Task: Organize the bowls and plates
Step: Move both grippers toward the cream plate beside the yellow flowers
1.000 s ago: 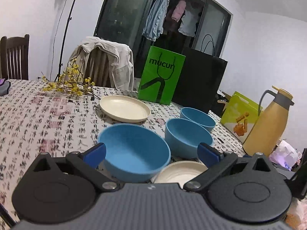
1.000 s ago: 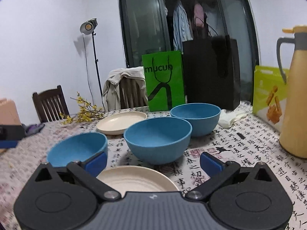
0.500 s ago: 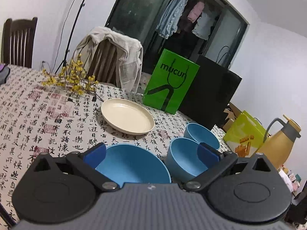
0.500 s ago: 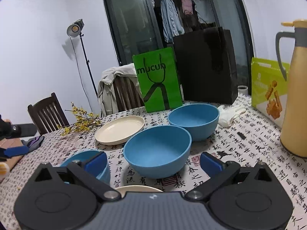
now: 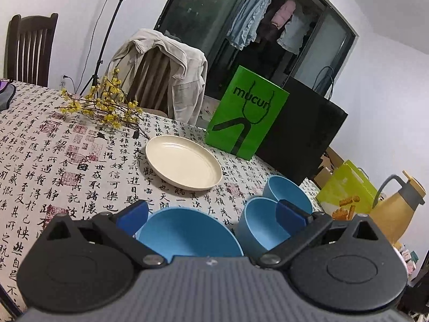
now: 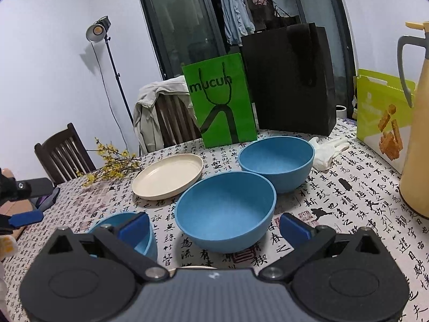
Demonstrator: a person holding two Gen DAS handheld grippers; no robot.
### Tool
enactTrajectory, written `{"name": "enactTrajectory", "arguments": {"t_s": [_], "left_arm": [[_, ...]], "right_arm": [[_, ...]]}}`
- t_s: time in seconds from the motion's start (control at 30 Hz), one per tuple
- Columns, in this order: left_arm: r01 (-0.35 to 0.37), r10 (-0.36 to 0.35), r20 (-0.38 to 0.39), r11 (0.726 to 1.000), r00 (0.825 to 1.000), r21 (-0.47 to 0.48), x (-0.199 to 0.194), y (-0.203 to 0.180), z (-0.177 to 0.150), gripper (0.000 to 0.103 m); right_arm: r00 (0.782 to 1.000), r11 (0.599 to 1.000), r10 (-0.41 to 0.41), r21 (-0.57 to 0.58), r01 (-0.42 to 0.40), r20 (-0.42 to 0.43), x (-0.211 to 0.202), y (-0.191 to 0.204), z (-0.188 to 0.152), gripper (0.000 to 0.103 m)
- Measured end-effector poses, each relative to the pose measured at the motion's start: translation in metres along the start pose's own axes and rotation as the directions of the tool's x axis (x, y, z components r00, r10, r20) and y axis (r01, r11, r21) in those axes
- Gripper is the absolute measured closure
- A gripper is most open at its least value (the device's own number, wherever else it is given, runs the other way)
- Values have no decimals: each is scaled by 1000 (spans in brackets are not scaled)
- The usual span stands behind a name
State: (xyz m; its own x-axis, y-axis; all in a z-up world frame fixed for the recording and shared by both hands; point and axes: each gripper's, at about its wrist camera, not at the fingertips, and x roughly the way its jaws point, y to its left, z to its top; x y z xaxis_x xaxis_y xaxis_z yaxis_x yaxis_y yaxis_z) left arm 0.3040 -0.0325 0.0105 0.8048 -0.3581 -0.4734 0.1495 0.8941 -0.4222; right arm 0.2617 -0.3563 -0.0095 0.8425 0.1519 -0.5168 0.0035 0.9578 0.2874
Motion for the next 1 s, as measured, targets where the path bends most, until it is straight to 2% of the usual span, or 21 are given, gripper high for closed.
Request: {"name": "enactTrajectory", "arguments": {"t_s": [0.17, 0.57, 0.77, 1.0], "left_arm": [[9, -9, -4, 1000, 1000, -15, 5, 2, 9, 0], [-29, 27, -25, 997, 999, -69, 28, 12, 38, 0], [-45, 43, -17, 992, 999, -114, 37, 19, 54, 0], [-83, 76, -54, 985, 996, -150, 60, 30, 66, 0]], "right_arm": [[1000, 1000, -4, 6, 4, -15, 7, 4, 12, 0], [996, 998, 5, 60, 1, -93, 35, 14, 42, 0], [995, 998, 9, 69, -2, -100, 50, 30, 62, 0], [994, 998, -2, 60, 9, -107, 74, 47, 82, 0]]}}
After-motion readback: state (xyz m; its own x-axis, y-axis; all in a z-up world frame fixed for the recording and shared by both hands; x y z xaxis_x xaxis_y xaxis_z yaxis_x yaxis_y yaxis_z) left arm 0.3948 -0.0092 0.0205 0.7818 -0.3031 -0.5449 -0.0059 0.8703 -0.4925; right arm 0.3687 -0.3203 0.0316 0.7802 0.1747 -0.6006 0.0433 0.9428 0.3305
